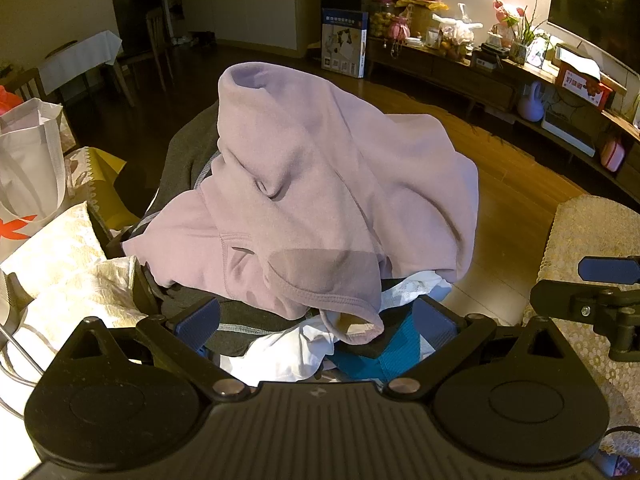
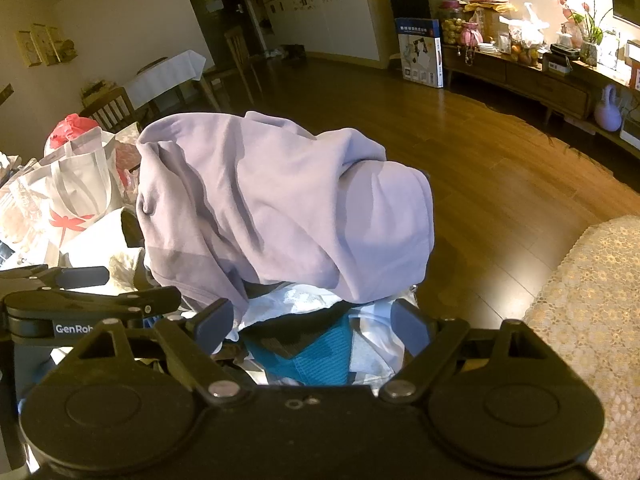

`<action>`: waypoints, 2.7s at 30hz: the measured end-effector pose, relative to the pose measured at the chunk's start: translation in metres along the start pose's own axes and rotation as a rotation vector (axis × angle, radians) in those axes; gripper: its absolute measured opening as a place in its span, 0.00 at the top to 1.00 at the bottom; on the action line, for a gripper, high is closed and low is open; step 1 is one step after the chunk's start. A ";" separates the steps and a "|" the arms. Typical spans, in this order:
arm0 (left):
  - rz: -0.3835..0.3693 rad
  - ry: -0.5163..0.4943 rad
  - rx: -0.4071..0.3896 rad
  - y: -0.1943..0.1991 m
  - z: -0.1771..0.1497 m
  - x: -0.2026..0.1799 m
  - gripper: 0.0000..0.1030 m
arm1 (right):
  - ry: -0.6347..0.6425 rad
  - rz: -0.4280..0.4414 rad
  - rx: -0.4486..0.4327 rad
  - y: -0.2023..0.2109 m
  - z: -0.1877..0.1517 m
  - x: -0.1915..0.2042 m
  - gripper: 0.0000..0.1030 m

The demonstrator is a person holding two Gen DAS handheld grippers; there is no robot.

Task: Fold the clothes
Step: 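Grasp the lavender sweatshirt with the left gripper while the right gripper grasps it too, then lift the sweatshirt with both grippers and carry it over the lace table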

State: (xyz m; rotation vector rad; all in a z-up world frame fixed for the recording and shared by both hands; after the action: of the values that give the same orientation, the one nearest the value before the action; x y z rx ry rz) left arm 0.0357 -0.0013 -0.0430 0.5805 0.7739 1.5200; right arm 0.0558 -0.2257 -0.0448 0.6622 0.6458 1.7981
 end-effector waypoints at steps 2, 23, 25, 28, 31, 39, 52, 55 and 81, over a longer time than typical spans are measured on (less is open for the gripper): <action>0.004 -0.008 0.002 -0.003 0.002 0.000 0.00 | -0.005 -0.001 0.004 -0.002 0.001 -0.002 0.00; -0.012 0.059 0.094 -0.085 0.078 0.021 0.00 | -0.101 0.030 0.066 -0.114 0.091 -0.025 0.00; -0.023 0.077 0.111 -0.094 0.075 0.025 0.00 | -0.106 0.036 0.089 -0.129 0.088 -0.024 0.00; -0.119 0.046 0.145 -0.102 0.072 0.029 0.00 | -0.125 0.053 0.098 -0.142 0.084 -0.023 0.00; -0.134 0.056 0.154 -0.105 0.071 0.032 0.00 | -0.148 0.068 0.099 -0.143 0.080 -0.026 0.00; -0.165 -0.020 0.116 -0.084 0.071 0.015 0.51 | -0.063 0.017 0.031 -0.117 0.074 -0.010 0.00; -0.250 -0.100 -0.044 0.011 0.086 -0.027 0.86 | 0.019 -0.090 -0.231 0.008 0.091 -0.016 0.00; -0.276 -0.131 -0.087 0.040 0.089 -0.049 0.86 | 0.028 -0.112 -0.295 0.051 0.092 -0.025 0.00; -0.855 -0.560 0.087 0.186 -0.090 -0.391 0.87 | -0.309 -0.682 -0.443 0.328 -0.099 -0.249 0.00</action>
State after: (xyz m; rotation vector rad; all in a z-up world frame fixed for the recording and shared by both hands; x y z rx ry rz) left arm -0.1132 -0.4008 0.0731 0.5917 0.5353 0.4993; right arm -0.1573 -0.5690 0.0835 0.3417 0.2031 1.1130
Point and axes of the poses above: each gripper's, at about its wrist camera, not at the fingertips, and y roughly against the way its jaws point, x to its left, z to its top, the point moved 5 cm from there along -y, roughly the way its jaws point, and after that the axes turned 12 degrees about y, right-handed, at the moved point
